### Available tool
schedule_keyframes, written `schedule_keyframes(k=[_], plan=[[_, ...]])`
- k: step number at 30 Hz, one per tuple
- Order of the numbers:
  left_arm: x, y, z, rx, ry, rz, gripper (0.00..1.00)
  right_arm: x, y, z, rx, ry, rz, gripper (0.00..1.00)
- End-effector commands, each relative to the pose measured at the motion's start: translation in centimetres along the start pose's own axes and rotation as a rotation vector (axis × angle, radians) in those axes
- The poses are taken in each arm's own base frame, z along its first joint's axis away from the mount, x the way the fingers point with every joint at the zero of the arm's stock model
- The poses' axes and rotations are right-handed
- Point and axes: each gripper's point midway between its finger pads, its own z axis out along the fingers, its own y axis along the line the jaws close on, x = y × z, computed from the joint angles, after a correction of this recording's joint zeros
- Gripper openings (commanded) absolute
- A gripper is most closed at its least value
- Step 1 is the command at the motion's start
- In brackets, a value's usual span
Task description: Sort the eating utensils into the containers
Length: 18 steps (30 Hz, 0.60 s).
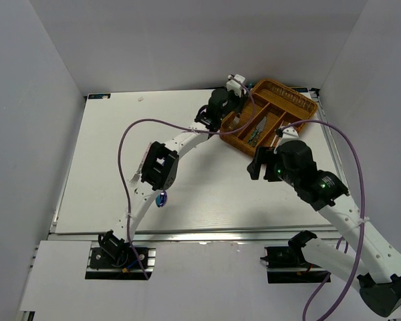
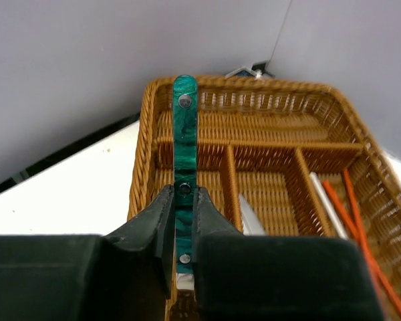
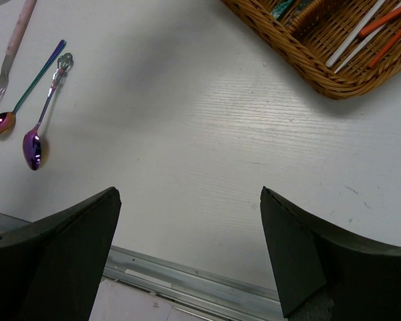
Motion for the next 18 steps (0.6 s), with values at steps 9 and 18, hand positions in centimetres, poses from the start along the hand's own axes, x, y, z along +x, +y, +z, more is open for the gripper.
schedule_keyframes(k=[9, 18], plan=[[-4.4, -0.1, 0.0, 0.019, -0.094, 0.023, 0.82, -0.8, 0.4, 0.6, -0.015, -0.014, -0.024, 0.89], [-12.1, 4.2, -5.5, -0.217, -0.105, 0.002, 0.98, -1.7, 0.7, -0.1, -0.033, -0.049, -0.023, 0.89]])
